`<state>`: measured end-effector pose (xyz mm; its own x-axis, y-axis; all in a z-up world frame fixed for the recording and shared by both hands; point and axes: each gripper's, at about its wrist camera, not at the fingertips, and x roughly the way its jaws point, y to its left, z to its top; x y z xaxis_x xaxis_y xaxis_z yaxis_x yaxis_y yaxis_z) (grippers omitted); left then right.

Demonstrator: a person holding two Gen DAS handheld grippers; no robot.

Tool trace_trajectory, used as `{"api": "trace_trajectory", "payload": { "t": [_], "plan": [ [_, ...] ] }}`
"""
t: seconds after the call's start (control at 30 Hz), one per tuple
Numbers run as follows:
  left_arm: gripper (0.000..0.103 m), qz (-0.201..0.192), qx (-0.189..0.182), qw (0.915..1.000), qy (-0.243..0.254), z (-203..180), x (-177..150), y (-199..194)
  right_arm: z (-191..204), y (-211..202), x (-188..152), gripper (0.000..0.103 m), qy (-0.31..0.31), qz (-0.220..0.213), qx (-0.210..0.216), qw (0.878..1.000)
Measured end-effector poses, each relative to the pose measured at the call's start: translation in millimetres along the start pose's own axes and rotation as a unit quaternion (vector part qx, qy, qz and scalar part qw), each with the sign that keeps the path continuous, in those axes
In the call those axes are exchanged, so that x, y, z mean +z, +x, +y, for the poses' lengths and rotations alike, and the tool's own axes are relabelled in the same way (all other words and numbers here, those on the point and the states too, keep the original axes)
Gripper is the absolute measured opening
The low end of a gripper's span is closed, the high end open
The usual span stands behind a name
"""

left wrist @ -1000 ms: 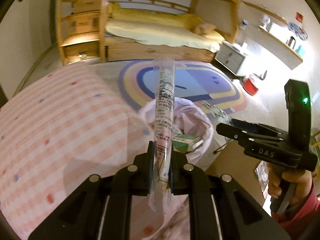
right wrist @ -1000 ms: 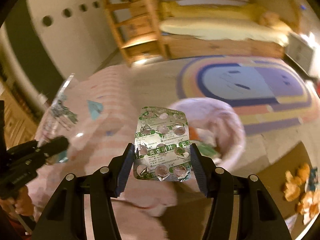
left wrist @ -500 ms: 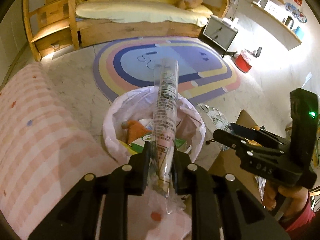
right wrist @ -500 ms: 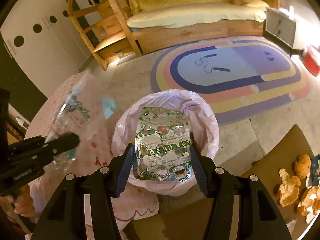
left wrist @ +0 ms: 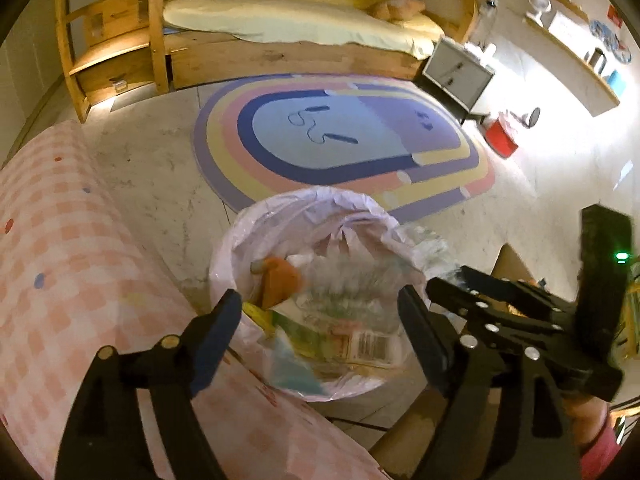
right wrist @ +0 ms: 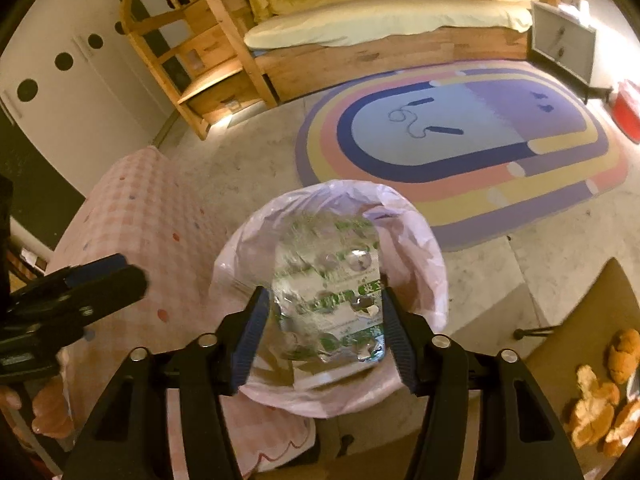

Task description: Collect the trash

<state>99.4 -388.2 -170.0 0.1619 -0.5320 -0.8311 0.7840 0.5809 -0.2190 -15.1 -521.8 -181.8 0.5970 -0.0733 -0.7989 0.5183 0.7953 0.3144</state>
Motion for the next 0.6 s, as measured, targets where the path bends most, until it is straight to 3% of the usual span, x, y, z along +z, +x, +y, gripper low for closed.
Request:
{"api": "trace_trajectory", "payload": {
  "t": [0.23,0.33,0.6],
  "plan": [
    [0.085,-0.046,0.016,0.9984,-0.029,15.3,0.6,-34.0,4.1,-10.9,0.3,0.072,0.008,-0.002,0.005,1.000],
    [0.085,-0.066,0.036,0.9967,-0.032,17.7,-4.9,-56.4,4.4,-38.3,-1.4,0.073,0.020,-0.014,0.014,1.000],
    [0.088,-0.102,0.096,0.9889,-0.050,26.9,-41.3,-130.3,40.1,-111.3,-18.4,0.089,-0.006,-0.041,0.029,0.999]
  ]
}}
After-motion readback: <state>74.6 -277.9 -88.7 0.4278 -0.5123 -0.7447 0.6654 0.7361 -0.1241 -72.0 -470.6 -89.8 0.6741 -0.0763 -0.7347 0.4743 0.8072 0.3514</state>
